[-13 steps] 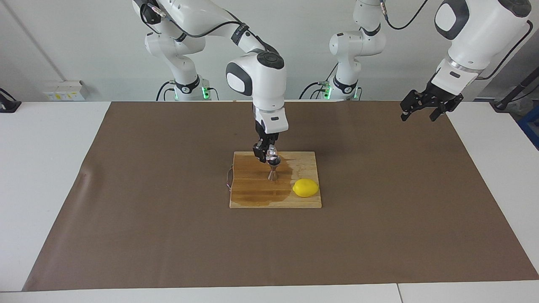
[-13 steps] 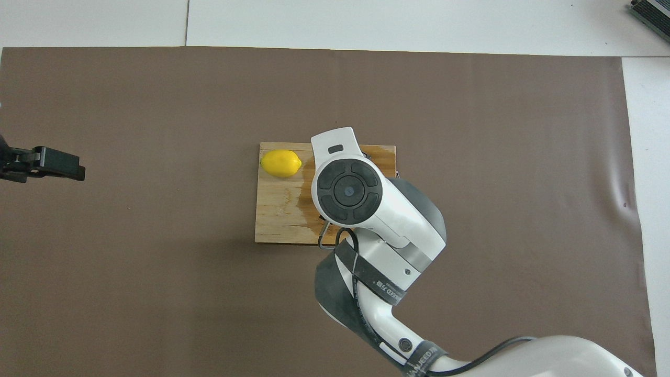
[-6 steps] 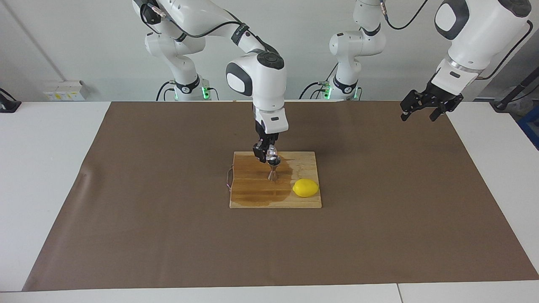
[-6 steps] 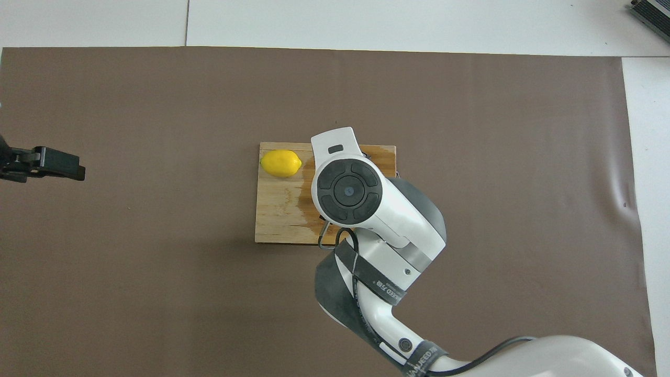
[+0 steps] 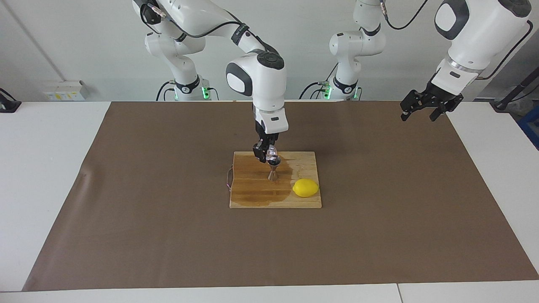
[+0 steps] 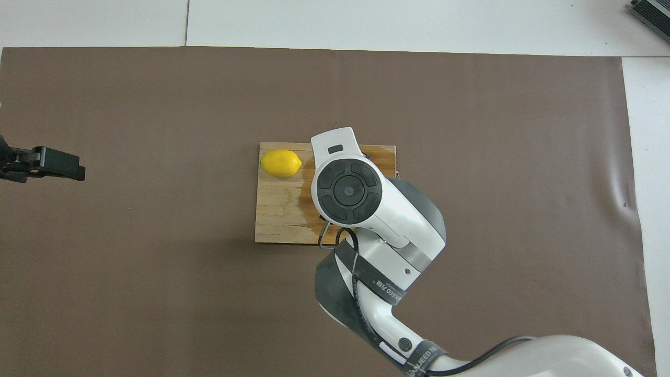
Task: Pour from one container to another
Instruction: 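Hold the glass tilted over the metal cup with the right gripper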
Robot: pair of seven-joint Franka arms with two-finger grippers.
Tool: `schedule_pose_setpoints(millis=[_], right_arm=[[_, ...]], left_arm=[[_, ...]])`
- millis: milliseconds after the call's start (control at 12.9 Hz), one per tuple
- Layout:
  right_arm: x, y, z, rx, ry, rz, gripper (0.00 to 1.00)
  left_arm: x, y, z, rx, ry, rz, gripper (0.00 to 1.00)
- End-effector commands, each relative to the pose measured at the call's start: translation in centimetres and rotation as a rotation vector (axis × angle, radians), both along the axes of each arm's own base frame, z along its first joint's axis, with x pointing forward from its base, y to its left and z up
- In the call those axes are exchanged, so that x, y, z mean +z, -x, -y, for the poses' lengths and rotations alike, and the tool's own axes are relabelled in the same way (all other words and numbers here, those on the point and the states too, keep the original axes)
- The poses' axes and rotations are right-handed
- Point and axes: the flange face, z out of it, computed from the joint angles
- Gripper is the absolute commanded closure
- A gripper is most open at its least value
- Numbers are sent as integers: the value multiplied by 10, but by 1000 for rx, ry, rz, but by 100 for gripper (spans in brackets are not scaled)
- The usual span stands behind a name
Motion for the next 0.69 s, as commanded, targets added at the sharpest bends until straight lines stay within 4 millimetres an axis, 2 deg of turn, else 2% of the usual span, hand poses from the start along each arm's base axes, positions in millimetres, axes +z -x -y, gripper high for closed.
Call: schedule_pose_setpoints(millis=[0, 618], right_arm=[[1, -4, -3, 28, 22, 2, 87], [0, -3, -3, 32, 21, -2, 87]], left_arm=[[0, 6, -2, 6, 7, 0, 0], [0, 6, -2, 6, 7, 0, 0]])
